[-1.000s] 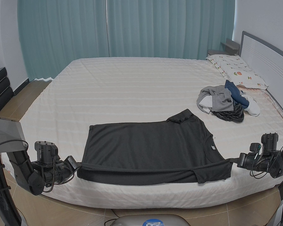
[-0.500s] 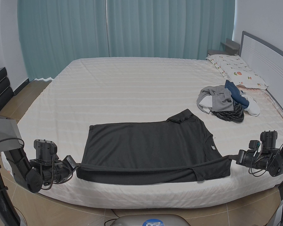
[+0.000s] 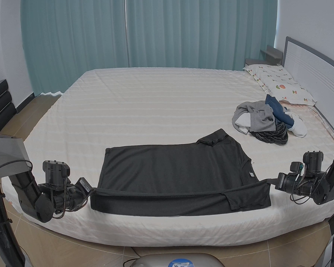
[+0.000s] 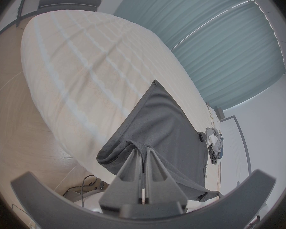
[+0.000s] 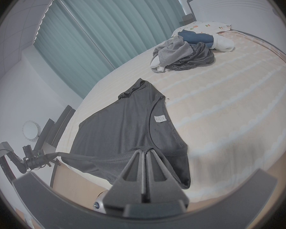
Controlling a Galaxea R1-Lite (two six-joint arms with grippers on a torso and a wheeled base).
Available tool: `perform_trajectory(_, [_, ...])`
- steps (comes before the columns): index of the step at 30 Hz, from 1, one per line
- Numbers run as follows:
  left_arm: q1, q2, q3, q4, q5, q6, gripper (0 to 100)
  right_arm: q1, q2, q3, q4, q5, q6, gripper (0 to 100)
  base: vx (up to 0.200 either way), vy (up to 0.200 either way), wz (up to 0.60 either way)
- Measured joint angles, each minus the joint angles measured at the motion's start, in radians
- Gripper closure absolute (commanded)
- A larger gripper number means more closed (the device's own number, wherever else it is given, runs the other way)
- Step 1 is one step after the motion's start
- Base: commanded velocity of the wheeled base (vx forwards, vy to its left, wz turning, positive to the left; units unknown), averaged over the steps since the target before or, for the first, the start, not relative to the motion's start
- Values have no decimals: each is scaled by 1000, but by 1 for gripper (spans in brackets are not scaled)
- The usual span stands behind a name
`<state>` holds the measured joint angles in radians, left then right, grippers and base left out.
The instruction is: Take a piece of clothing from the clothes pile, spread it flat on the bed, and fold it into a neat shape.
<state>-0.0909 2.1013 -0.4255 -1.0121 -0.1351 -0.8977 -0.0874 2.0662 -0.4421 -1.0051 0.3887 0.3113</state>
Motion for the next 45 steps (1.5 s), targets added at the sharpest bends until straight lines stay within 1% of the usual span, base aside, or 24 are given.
perform_trajectory(8, [-1, 65, -57, -1, 9, -7, 100, 26, 69, -76, -2, -7, 18, 100, 0, 0, 0])
perform_trajectory(13, [-5, 93, -89, -1, 10, -35, 100, 36, 112, -119, -2, -10, 40, 100, 0, 0, 0])
perform_trajectory(20, [-11, 138, -140, -1, 71, -42, 100, 39, 161, -171, -2, -12, 70, 100, 0, 0, 0])
perform_trajectory(24, [-16, 154, -151, -1, 79, -43, 100, 39, 177, -192, -3, -20, 103, 100, 0, 0, 0])
perform_trajectory(29, [-18, 165, -159, -1, 80, -42, 100, 39, 195, -213, -4, -27, 121, 100, 0, 0, 0])
perform_trajectory(36, [-18, 174, -173, 0, 82, -42, 100, 39, 214, -219, -7, -30, 122, 100, 0, 0, 0])
perform_trajectory(45, [-18, 178, -177, 0, 81, -43, 100, 39, 236, -215, -44, -30, 122, 100, 0, 0, 0])
